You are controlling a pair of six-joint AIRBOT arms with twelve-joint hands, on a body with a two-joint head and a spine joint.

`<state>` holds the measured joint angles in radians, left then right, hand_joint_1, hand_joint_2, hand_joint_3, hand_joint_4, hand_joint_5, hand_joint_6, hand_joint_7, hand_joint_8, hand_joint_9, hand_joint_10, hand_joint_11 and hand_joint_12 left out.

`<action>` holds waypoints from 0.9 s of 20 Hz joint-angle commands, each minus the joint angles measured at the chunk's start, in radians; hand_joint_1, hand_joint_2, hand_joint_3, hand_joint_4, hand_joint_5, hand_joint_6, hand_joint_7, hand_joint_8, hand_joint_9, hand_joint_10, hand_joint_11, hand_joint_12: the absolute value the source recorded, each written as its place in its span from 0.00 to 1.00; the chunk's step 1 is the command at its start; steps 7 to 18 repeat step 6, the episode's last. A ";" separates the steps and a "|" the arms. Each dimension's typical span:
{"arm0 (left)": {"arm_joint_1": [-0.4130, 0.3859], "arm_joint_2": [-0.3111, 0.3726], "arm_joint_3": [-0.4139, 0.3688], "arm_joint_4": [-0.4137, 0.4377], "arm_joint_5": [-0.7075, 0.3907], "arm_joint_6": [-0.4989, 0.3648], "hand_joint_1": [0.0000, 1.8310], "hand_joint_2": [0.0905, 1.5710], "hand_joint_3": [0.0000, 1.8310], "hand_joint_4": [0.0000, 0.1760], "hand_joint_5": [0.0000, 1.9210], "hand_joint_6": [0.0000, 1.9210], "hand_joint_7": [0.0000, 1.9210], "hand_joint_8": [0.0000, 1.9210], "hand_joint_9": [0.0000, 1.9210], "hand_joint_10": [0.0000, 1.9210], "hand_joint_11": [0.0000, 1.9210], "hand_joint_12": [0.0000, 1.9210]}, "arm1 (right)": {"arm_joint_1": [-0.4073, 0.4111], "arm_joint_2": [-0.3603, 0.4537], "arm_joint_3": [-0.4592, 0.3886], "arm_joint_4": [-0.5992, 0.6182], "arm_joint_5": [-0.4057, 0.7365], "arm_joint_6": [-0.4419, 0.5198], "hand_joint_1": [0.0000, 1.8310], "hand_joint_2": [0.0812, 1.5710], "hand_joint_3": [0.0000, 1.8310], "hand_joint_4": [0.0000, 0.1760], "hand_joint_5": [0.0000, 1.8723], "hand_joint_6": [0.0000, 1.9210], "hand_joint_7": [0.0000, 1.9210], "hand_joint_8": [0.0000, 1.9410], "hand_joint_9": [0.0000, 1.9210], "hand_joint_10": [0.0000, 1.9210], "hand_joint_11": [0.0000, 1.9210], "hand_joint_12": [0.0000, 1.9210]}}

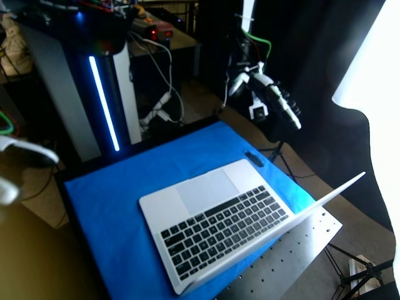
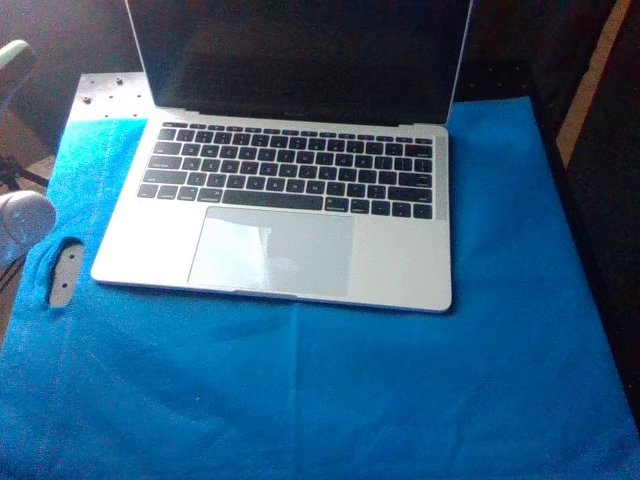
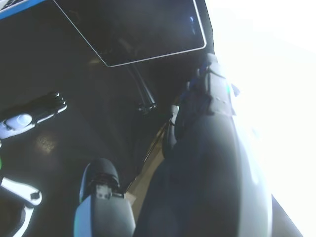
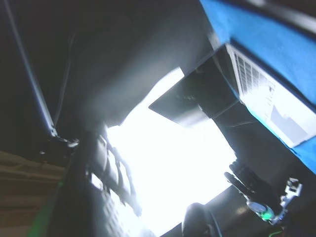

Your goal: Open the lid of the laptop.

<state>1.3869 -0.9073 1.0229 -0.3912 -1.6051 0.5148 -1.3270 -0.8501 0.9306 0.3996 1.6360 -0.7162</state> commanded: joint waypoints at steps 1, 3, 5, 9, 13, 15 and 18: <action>-0.010 0.005 0.002 -0.016 -0.127 -0.009 0.17 0.67 0.01 1.00 0.06 0.00 0.05 0.00 0.04 0.00 0.02 0.04 | 0.000 0.004 -0.001 -0.004 0.126 0.003 0.15 0.78 0.00 0.05 0.04 0.00 0.05 0.01 0.04 0.01 0.05 0.01; -0.010 0.005 0.001 -0.016 -0.127 -0.010 0.21 0.65 0.00 0.96 0.05 0.00 0.07 0.00 0.04 0.00 0.00 0.04 | -0.001 0.005 -0.004 -0.006 0.126 0.003 0.15 0.75 0.00 0.19 0.03 0.00 0.04 0.00 0.03 0.00 0.03 0.00; -0.018 0.006 0.002 -0.012 -0.127 -0.010 0.22 0.65 0.00 1.00 0.00 0.00 0.03 0.00 0.01 0.00 0.00 0.00 | -0.001 0.005 -0.004 -0.019 0.126 0.003 0.18 0.73 0.00 0.21 0.01 0.00 0.02 0.00 0.00 0.00 0.00 0.00; -0.028 0.007 0.005 -0.006 -0.127 -0.010 0.22 0.65 0.00 1.00 0.00 0.00 0.03 0.00 0.01 0.00 0.00 0.00 | -0.001 0.006 -0.003 -0.029 0.126 0.002 0.18 0.73 0.00 0.21 0.01 0.00 0.02 0.00 0.00 0.00 0.00 0.00; -0.028 0.007 0.005 -0.006 -0.127 -0.010 0.22 0.65 0.00 1.00 0.00 0.00 0.03 0.00 0.01 0.00 0.00 0.00 | -0.001 0.006 -0.003 -0.029 0.126 0.002 0.18 0.73 0.00 0.21 0.01 0.00 0.02 0.00 0.00 0.00 0.00 0.00; -0.028 0.007 0.005 -0.006 -0.127 -0.010 0.22 0.65 0.00 1.00 0.00 0.00 0.03 0.00 0.01 0.00 0.00 0.00 | -0.001 0.006 -0.003 -0.029 0.126 0.002 0.18 0.73 0.00 0.21 0.01 0.00 0.02 0.00 0.00 0.00 0.00 0.00; -0.028 0.007 0.005 -0.006 -0.127 -0.010 0.22 0.65 0.00 1.00 0.00 0.00 0.03 0.00 0.01 0.00 0.00 0.00 | -0.001 0.006 -0.003 -0.029 0.126 0.002 0.18 0.73 0.00 0.21 0.01 0.00 0.02 0.00 0.00 0.00 0.00 0.00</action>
